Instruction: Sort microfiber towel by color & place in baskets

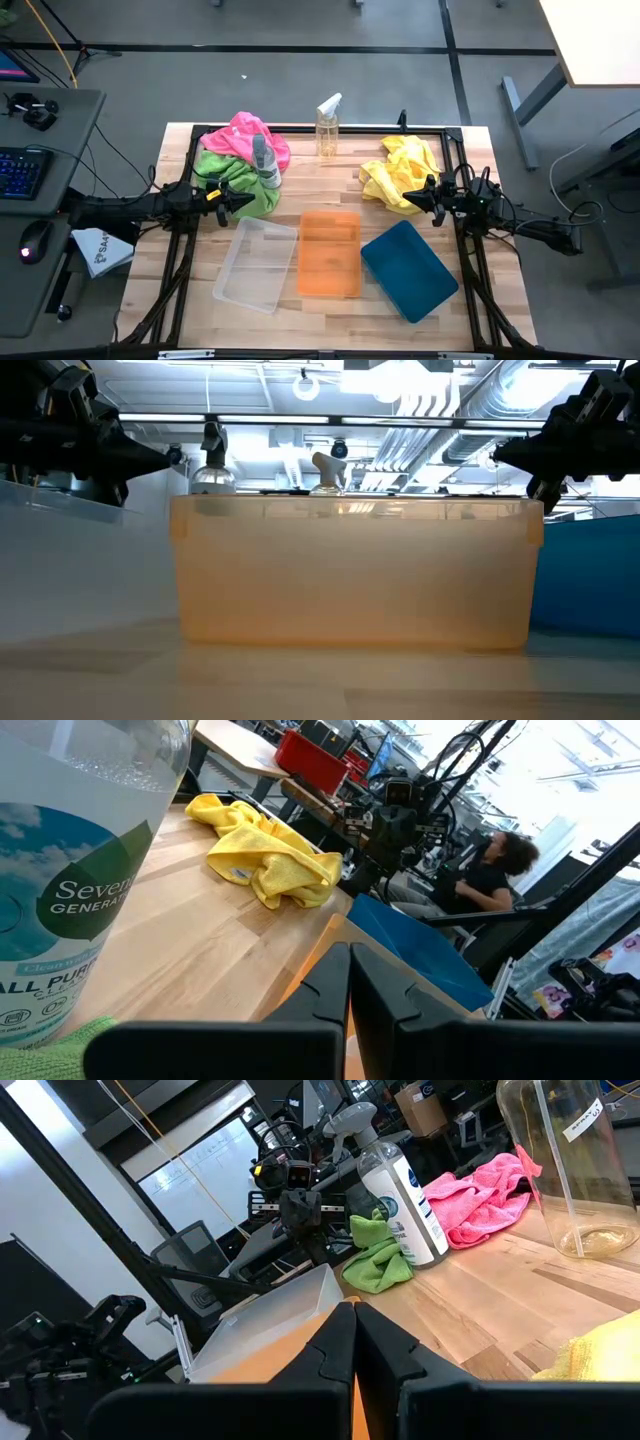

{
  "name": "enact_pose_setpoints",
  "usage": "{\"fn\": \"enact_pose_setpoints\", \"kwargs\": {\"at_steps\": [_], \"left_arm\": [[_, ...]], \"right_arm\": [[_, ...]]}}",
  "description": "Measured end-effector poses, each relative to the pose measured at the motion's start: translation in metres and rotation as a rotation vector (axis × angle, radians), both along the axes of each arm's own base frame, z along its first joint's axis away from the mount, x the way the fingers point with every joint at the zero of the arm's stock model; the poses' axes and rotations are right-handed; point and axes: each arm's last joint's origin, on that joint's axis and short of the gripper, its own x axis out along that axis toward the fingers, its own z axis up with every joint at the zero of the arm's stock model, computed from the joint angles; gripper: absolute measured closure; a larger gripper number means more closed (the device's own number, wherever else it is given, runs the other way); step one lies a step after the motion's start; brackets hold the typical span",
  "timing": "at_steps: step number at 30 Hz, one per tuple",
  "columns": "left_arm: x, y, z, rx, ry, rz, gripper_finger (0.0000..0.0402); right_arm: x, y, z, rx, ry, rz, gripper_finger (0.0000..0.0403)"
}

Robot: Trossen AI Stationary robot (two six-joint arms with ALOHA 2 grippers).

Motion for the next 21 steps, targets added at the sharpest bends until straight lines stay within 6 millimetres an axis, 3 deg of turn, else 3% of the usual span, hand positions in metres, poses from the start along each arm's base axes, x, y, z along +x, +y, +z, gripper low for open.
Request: {"fn": "enact_pose_setpoints", "kwargs": {"at_steps": [21], "left_arm": [[0.0, 0.0, 0.0, 0.0, 0.0, 0.0, 0.0401]], "right_arm": [[0.0, 0.0, 0.0, -0.01, 0.001, -0.001, 0.0402]]}}
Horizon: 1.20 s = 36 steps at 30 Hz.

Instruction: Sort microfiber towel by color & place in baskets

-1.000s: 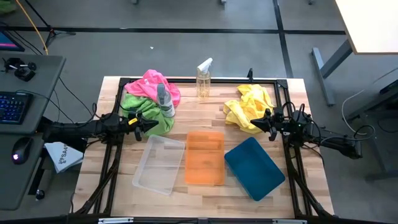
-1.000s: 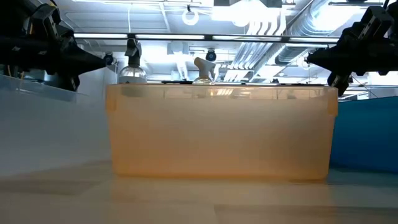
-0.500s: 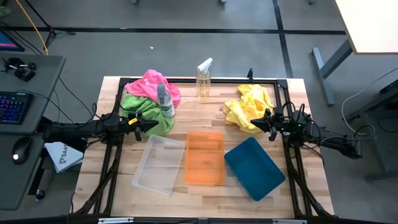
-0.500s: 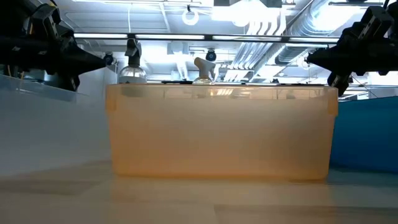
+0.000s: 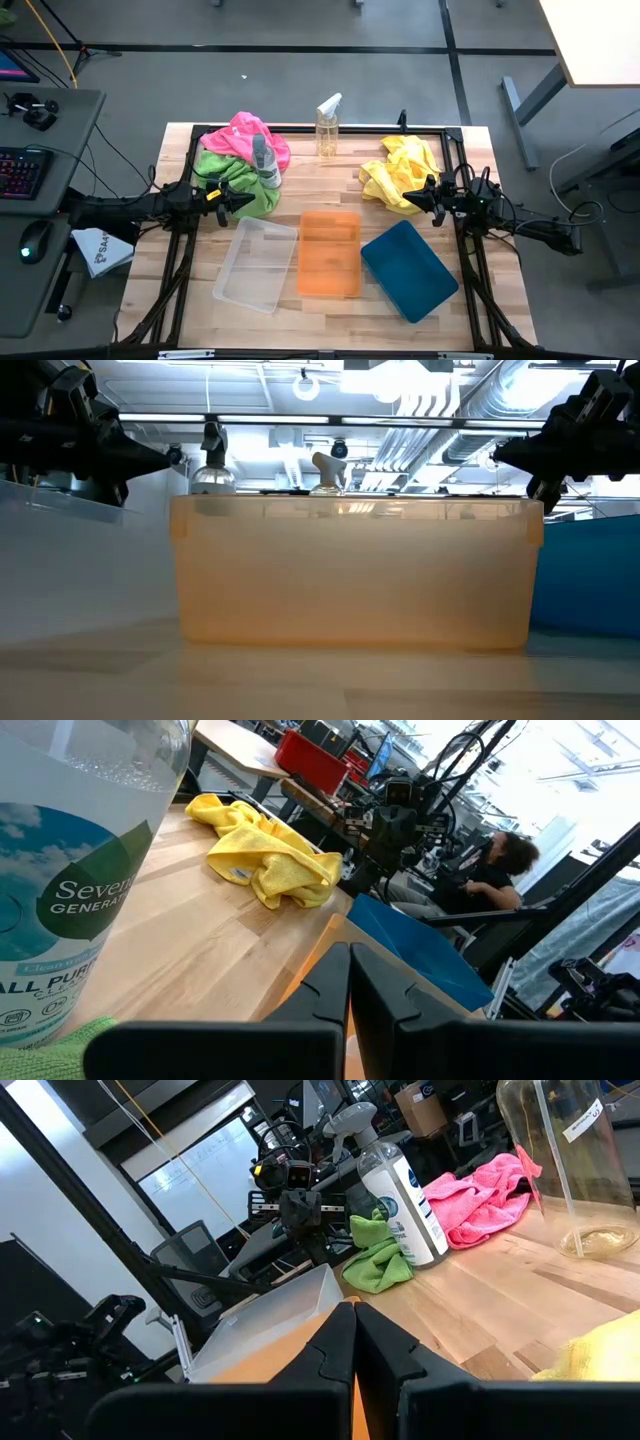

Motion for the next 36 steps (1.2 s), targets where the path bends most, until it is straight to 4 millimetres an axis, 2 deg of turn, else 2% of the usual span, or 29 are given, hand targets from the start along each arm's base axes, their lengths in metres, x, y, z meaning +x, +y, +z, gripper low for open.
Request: {"fn": "enact_pose_setpoints", "kwargs": {"at_steps": [3, 5, 9, 11, 13, 16, 21, 26, 31, 34, 36], "left_arm": [[0.0, 0.0, 0.0, 0.0, 0.0, 0.0, 0.0401], [0.0, 0.0, 0.0, 0.0, 0.0, 0.001, 0.0401], [0.0, 0.0, 0.0, 0.0, 0.0, 0.0, 0.0401], [0.0, 0.0, 0.0, 0.0, 0.0, 0.0, 0.0401], [0.0, 0.0, 0.0, 0.0, 0.0, 0.0, 0.0402], [0.0, 0.0, 0.0, 0.0, 0.0, 0.0, 0.0401], [0.0, 0.001, 0.002, -0.01, -0.027, 0.049, 0.0402], [-0.002, 0.004, 0.019, -0.261, -0.271, 0.119, 0.0402], [-0.007, 0.007, 0.036, -0.315, -0.489, 0.242, 0.0402], [-0.013, 0.009, 0.048, -0.419, -0.665, 0.269, 0.0402], [-0.016, 0.009, 0.06, -0.41, -0.694, 0.25, 0.0401]], "right_arm": [[0.0, -0.002, 0.001, -0.107, -0.006, -0.071, 0.0402], [-0.001, -0.004, 0.009, 0.006, -0.11, -0.157, 0.0402], [-0.011, -0.011, 0.033, 0.443, -0.517, -0.34, 0.0402], [-0.017, -0.012, 0.042, 0.504, -0.671, -0.396, 0.0402], [-0.021, -0.012, 0.052, 0.434, -0.739, -0.415, 0.0402], [-0.017, -0.012, 0.074, 0.357, -0.686, -0.396, 0.0402], [0.006, -0.021, 0.12, 0.22, -0.433, -0.463, 0.0402], [0.039, -0.038, 0.162, 0.078, -0.23, -0.528, 0.0402], [0.069, -0.055, 0.199, 0.036, -0.195, -0.564, 0.0402], [0.084, -0.063, 0.216, 0.04, -0.161, -0.574, 0.0402], [0.094, -0.067, 0.223, 0.043, -0.107, -0.581, 0.0402]]}}
